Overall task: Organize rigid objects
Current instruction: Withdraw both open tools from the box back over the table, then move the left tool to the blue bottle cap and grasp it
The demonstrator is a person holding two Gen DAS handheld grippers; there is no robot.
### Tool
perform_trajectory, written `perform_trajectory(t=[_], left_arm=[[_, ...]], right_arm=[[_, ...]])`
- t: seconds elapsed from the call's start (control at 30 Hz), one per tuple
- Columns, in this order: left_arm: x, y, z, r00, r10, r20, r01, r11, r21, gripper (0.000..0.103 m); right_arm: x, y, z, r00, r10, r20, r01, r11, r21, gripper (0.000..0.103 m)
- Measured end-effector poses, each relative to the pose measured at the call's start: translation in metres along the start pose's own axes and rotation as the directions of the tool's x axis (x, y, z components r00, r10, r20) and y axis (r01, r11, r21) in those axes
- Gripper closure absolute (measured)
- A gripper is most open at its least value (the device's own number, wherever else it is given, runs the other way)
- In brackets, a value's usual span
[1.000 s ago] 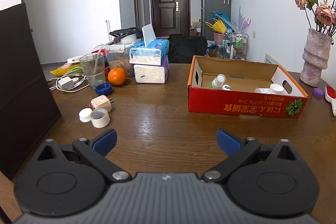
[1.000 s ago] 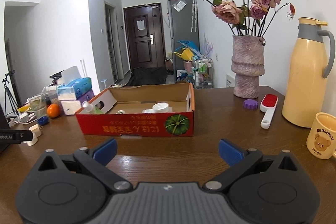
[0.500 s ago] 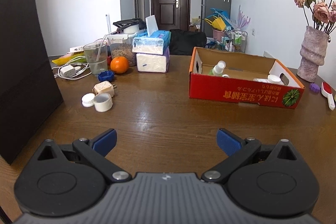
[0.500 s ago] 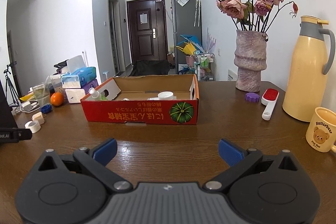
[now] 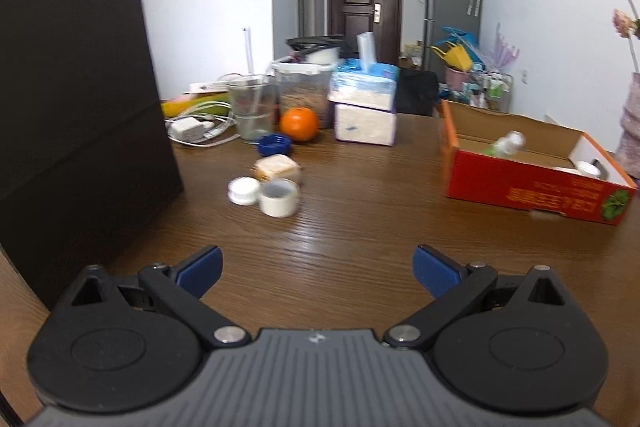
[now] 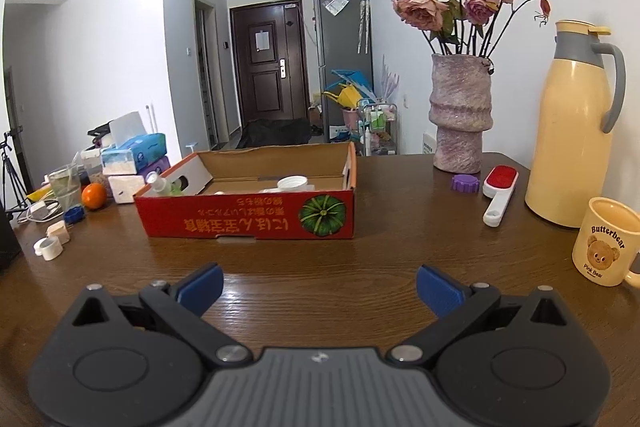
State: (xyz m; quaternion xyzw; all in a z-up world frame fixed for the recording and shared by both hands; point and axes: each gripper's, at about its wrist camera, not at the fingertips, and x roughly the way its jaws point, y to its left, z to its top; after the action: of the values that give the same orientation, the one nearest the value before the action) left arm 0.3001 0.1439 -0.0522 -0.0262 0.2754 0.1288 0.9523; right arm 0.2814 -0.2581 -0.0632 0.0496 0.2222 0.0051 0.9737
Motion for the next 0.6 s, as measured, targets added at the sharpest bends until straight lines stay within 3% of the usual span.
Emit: perform_trajectory(t=[0.3, 0.6], left_arm=[[0.039, 0.032, 0.019, 0.997, 0.075, -0.021, -0.075, 0.997, -0.029, 0.0], [0.067, 0.036, 0.028, 0.997, 0.079, -0.02, -0.08, 0.996, -0.05, 0.0]], right_arm=[[0.009, -0.025, 0.006, 0.996, -0.092, -0.006, 0.092, 0.995, 0.031, 0.0], [0.011, -0.045, 0.012, 0.987, -0.163, 0.013, 0.162, 0.985, 0.056, 0.0]])
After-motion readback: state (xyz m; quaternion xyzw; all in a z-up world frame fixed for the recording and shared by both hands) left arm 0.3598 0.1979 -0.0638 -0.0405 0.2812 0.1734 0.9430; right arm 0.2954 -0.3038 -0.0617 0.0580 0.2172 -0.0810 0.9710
